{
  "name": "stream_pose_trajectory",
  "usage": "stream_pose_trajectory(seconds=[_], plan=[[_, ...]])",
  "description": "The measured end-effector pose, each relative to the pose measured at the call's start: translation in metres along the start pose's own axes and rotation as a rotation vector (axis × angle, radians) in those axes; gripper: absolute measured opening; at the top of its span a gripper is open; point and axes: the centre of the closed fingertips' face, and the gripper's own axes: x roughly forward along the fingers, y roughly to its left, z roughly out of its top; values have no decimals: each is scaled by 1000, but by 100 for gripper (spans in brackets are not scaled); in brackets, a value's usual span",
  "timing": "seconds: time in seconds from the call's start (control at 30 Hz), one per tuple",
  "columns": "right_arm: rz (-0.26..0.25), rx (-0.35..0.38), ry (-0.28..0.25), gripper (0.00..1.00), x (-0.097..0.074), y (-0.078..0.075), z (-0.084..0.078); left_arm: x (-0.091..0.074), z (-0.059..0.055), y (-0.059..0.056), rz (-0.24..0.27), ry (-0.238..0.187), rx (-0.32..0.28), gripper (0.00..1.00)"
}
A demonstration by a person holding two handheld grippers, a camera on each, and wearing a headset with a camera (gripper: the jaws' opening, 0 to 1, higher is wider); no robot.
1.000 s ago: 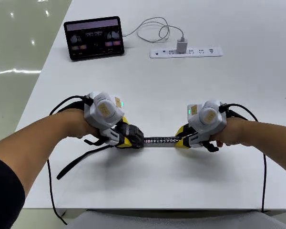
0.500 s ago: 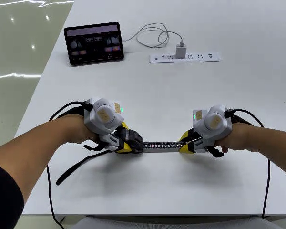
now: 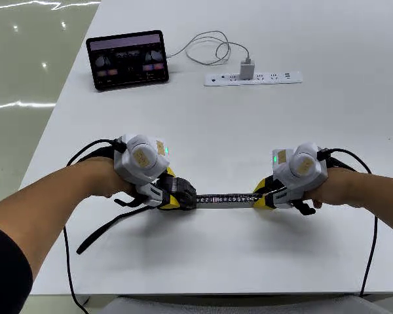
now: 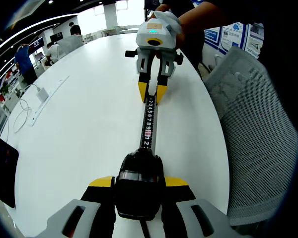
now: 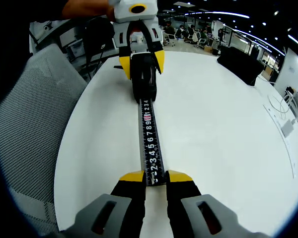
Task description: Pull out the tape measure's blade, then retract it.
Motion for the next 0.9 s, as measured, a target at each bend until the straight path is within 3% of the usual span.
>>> stream_pose_trajectory(seconds=[0.9], plan=[[-11, 12, 6, 11, -11, 0, -11, 0, 0, 0, 3, -4, -7, 31]])
